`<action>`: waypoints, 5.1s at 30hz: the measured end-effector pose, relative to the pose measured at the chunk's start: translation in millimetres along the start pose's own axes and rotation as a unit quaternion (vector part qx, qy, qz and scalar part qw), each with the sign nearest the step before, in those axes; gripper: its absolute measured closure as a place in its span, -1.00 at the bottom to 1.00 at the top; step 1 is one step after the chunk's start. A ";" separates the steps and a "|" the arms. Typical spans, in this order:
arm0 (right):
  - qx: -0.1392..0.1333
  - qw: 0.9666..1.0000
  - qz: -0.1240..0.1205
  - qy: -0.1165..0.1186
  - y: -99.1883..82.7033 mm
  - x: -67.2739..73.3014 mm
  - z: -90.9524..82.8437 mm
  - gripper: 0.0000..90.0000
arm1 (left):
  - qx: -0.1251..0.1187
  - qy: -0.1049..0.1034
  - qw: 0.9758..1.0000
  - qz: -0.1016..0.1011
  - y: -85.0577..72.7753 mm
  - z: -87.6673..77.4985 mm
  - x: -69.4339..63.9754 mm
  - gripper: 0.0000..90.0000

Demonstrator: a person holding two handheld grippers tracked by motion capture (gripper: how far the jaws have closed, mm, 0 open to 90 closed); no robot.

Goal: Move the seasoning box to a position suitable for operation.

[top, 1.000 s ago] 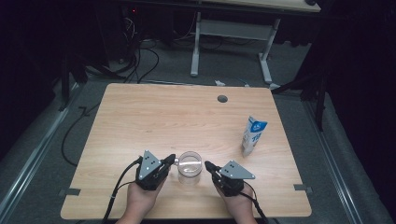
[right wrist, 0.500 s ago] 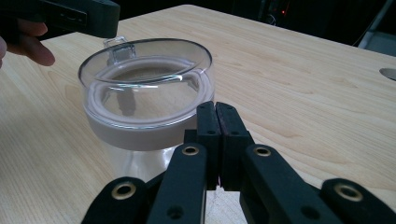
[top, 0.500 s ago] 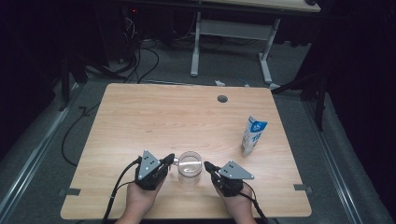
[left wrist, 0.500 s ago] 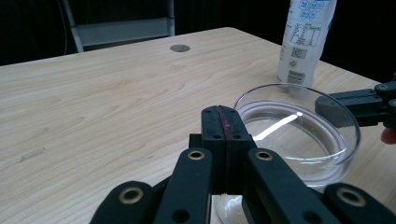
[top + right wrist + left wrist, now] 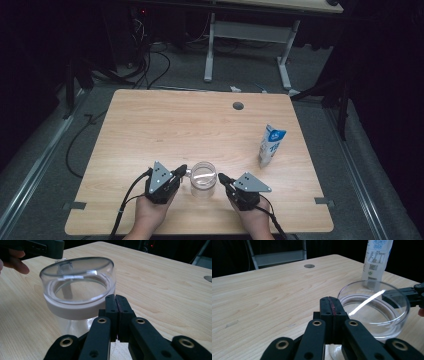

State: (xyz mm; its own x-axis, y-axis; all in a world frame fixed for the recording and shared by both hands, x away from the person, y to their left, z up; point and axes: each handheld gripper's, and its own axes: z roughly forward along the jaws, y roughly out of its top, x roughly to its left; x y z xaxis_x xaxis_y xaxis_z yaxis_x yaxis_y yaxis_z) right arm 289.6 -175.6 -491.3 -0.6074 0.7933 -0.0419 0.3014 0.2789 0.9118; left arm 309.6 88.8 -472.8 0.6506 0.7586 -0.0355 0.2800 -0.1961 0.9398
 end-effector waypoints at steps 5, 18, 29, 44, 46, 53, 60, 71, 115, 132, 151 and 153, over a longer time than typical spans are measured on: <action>-0.003 1.000 -0.002 0.001 0.9 0.8 -0.8 0.98 | 0.001 0.000 1.000 0.002 -0.2 0.3 0.1 1.00; -0.020 1.000 -0.013 0.011 7.3 7.7 -4.3 1.00 | 0.004 -0.002 1.000 -0.004 0.3 0.1 1.0 1.00; -0.043 0.999 -0.020 0.024 17.7 17.0 -12.6 1.00 | 0.012 -0.015 1.000 -0.018 -21.2 -16.2 -9.1 1.00; -0.043 0.998 -0.021 0.030 20.9 22.0 -10.1 1.00 | 0.011 -0.059 0.998 -0.033 -28.4 -13.3 -30.2 0.99; -0.043 0.998 -0.021 0.030 20.7 22.2 -10.1 1.00 | 0.007 -0.062 0.997 -0.038 -27.4 -12.2 -31.1 0.99; -0.042 0.998 -0.021 0.030 21.4 22.9 -10.2 1.00 | 0.002 -0.069 0.997 -0.035 -25.2 -10.4 -33.2 0.99; -0.042 0.998 -0.024 0.033 21.5 23.7 -9.4 1.00 | 0.004 -0.063 0.997 -0.037 -25.2 -10.7 -33.1 0.99; -0.025 0.999 -0.014 0.027 13.8 18.4 -3.0 1.00 | -0.004 -0.064 0.997 -0.036 -23.5 -9.2 -33.0 1.00; -0.031 0.999 -0.015 0.036 10.1 18.8 1.1 0.99 | -0.031 -0.028 0.998 -0.053 -23.3 -21.0 -16.7 0.98; -0.038 0.999 -0.002 0.012 3.0 3.3 -9.6 0.94 | 0.030 0.020 0.999 -0.018 -41.9 -36.4 34.5 0.87; 0.005 0.997 0.029 -0.065 -20.7 -28.0 -12.5 0.92 | 0.056 0.024 0.998 -0.021 -61.3 -44.8 83.9 0.67; 0.006 0.997 0.034 -0.069 -21.5 -29.5 -13.0 0.92 | 0.058 0.026 0.998 -0.023 -62.3 -45.8 84.6 0.66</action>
State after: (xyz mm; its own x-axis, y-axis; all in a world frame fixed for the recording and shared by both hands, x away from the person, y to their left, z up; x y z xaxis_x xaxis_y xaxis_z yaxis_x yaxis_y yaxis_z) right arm 291.5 -212.0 -504.3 -0.4790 0.8770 -0.0374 0.3469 0.2283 0.9097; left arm 314.9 193.6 -518.7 0.5986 0.7989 -0.0577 0.3903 -0.2281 0.8920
